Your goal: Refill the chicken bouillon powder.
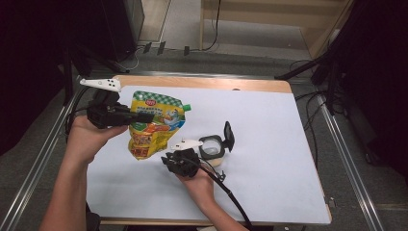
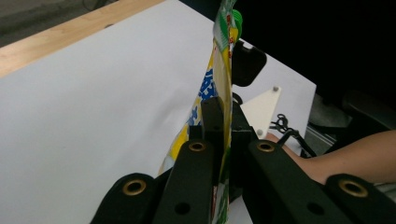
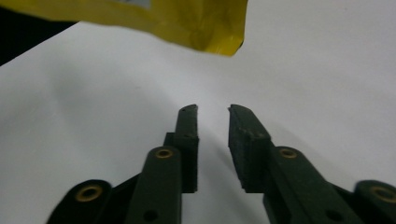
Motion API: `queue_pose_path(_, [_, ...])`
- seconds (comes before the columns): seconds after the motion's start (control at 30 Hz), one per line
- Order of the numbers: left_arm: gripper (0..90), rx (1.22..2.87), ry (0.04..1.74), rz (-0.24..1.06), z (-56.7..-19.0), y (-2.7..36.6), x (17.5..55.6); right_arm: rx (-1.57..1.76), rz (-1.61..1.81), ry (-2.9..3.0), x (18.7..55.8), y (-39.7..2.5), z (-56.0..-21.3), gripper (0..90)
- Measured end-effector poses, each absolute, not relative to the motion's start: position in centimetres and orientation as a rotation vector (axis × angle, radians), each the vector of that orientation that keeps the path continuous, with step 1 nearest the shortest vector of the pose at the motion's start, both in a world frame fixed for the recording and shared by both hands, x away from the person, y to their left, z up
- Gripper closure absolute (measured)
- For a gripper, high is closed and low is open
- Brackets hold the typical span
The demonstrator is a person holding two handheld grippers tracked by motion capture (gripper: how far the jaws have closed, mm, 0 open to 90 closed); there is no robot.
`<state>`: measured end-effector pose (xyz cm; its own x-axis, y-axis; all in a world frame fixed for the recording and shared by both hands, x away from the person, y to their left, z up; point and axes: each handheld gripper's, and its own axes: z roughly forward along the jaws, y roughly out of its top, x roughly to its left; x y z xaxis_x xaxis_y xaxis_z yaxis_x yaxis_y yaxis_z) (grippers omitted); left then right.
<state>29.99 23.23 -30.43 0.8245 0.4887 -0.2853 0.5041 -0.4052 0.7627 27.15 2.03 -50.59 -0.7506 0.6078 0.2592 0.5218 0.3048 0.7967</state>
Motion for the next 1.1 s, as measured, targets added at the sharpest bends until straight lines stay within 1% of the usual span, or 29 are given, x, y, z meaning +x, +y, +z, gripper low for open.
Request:
queue_pose_path(0.27, [90.0,2.062,0.713,-0.067,-30.4,22.6,29.9,1.076,1.484,2.373,27.0,1.9,-50.3,88.2])
queue_pose_path(0.53, [90.0,2.052,0.721,-0.129,-30.4,22.2,29.9,1.100,1.534,2.309,26.6,1.7,-50.2,90.0])
queue_pose_path(0.7, [90.0,2.040,0.719,-0.163,-30.6,22.0,30.0,1.102,1.532,2.302,26.5,1.7,-50.4,90.0])
queue_pose_path(0.8, [90.0,2.044,0.731,-0.163,-30.9,21.9,30.2,1.071,1.542,2.292,26.3,1.7,-50.2,87.9])
queue_pose_path(0.97, [90.0,2.019,0.739,-0.178,-31.1,21.9,30.4,1.003,1.531,2.319,25.9,1.7,-50.1,87.5])
queue_pose_path(1.0, [90.0,2.021,0.747,-0.164,-31.1,21.9,30.4,0.994,1.532,2.324,25.8,1.7,-50.1,86.6])
queue_pose_path(1.03, [90.0,2.028,0.755,-0.156,-31.1,21.7,30.4,0.974,1.542,2.337,25.7,1.7,-50.0,81.0])
queue_pose_path(1.07, [90.0,2.030,0.752,-0.164,-31.3,21.5,30.4,0.936,1.561,2.336,25.6,1.6,-49.8,77.6])
queue_pose_path(1.1, [90.0,2.029,0.753,-0.166,-31.3,21.4,30.4,0.889,1.541,2.336,25.3,1.7,-49.6,77.6])
